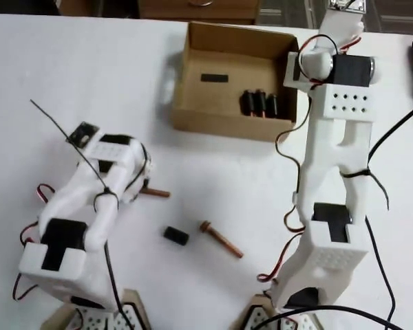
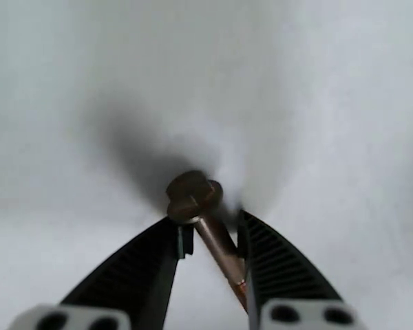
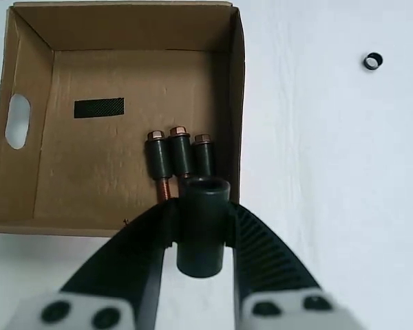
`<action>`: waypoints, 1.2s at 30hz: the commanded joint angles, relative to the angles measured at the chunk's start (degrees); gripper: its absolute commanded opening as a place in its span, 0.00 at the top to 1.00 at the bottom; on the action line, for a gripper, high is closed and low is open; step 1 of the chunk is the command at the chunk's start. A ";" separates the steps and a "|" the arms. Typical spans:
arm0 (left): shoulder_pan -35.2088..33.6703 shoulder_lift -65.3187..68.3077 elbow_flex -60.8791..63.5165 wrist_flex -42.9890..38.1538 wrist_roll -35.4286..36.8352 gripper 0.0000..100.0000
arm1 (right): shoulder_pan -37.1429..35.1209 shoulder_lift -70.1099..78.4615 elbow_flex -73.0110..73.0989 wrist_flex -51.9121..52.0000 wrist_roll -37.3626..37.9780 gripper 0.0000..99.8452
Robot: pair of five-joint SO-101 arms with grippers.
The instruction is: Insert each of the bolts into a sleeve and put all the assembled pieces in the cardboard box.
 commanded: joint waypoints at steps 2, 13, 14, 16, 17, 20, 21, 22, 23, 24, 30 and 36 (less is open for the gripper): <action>-0.88 1.23 -1.54 0.88 -0.26 0.97 | -0.40 -4.53 -2.81 -0.84 -0.09 0.98; -4.13 1.67 -12.97 13.71 -15.47 0.98 | -0.40 -4.53 -2.81 -0.57 -0.09 0.98; -3.96 1.67 -14.90 16.18 -18.11 0.98 | -0.40 -4.53 -2.81 -0.57 -0.09 0.98; -4.31 1.67 -18.77 20.75 -22.86 0.98 | -0.40 -4.53 -2.81 -0.57 -0.09 0.98; -4.31 1.67 -20.44 22.86 -25.23 0.98 | -0.40 -4.53 -2.81 -0.57 -0.09 0.98; -4.22 1.67 -24.40 28.57 -32.97 0.98 | -0.40 -4.53 -2.81 -0.48 -0.09 0.98; -4.31 1.67 -25.01 29.36 -36.31 0.98 | -0.40 -4.53 -2.81 -0.48 -0.09 0.98; -4.31 1.76 -25.45 29.45 -40.18 0.98 | -0.40 -4.53 -2.81 -0.48 -0.09 0.98; -4.13 1.76 -26.07 29.45 -43.34 0.98 | -0.48 -4.53 -2.81 -0.48 -0.09 0.98; -4.13 1.58 -26.24 29.36 -46.15 0.98 | -0.48 -4.53 -2.81 -0.48 -0.09 0.98; -4.31 0.35 -31.34 24.35 -51.52 0.98 | -1.45 -6.11 -2.81 2.51 -0.09 0.98; -2.11 -8.88 -43.74 24.88 -54.86 0.98 | -2.51 -13.93 -2.64 5.23 0.09 0.98</action>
